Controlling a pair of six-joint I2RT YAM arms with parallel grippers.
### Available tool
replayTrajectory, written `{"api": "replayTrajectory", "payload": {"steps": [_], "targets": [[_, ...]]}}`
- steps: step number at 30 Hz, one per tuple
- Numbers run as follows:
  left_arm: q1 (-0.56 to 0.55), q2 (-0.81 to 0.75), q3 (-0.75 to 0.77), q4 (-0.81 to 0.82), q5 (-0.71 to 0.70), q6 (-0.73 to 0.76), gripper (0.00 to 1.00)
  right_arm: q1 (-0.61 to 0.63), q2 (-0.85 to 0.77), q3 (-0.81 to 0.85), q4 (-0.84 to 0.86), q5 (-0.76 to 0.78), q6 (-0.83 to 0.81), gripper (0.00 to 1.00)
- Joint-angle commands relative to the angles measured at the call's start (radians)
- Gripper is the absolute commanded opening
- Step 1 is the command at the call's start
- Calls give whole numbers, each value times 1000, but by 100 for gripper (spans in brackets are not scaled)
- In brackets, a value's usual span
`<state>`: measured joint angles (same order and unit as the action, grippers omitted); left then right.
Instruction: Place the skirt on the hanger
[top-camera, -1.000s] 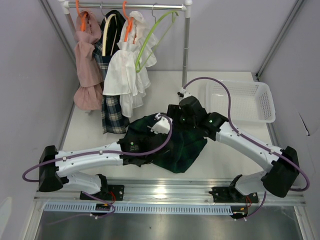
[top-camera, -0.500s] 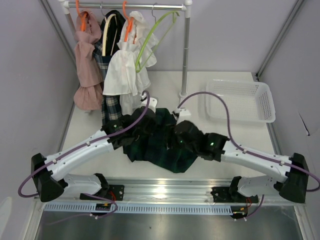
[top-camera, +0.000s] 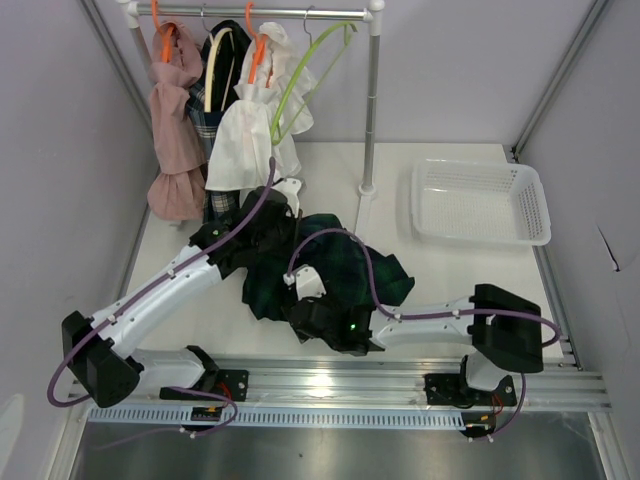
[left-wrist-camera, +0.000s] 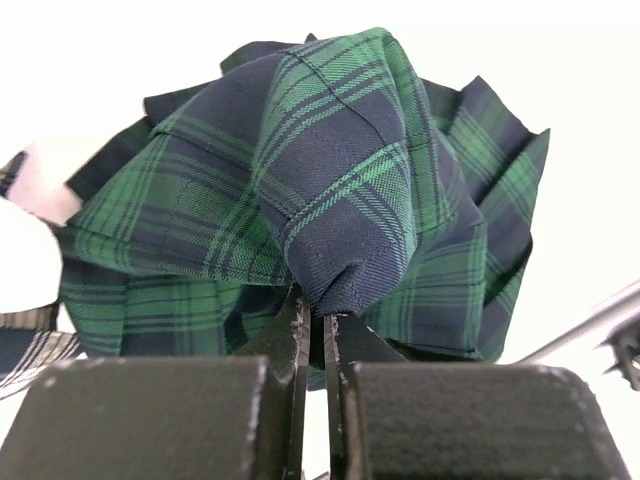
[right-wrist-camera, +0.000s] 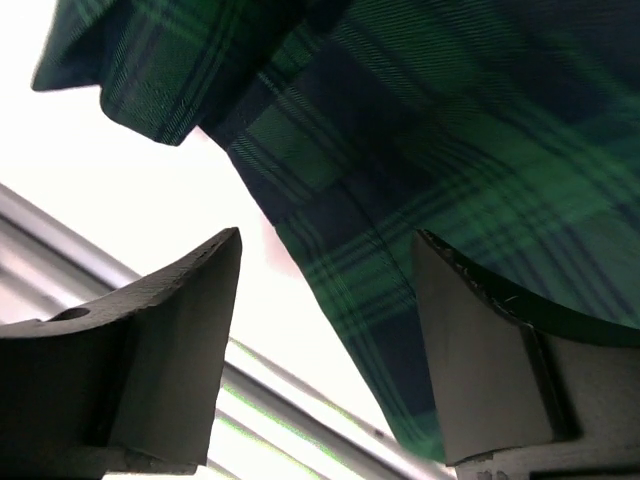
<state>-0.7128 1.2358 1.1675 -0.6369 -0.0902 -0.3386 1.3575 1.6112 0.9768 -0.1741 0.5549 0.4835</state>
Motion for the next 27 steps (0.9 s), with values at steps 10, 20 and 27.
{"api": "replayTrajectory", "payload": {"steps": [10,20,27], "targets": [[65,19,3,62,188,18,0,40,210,114,179,115,-72,77],[75,8,8,48,179,33,0,25,181,71,58,197,20,24],[78,-12,18,26,165,50,0,35,-26,4,-76,247,105,2]]}}
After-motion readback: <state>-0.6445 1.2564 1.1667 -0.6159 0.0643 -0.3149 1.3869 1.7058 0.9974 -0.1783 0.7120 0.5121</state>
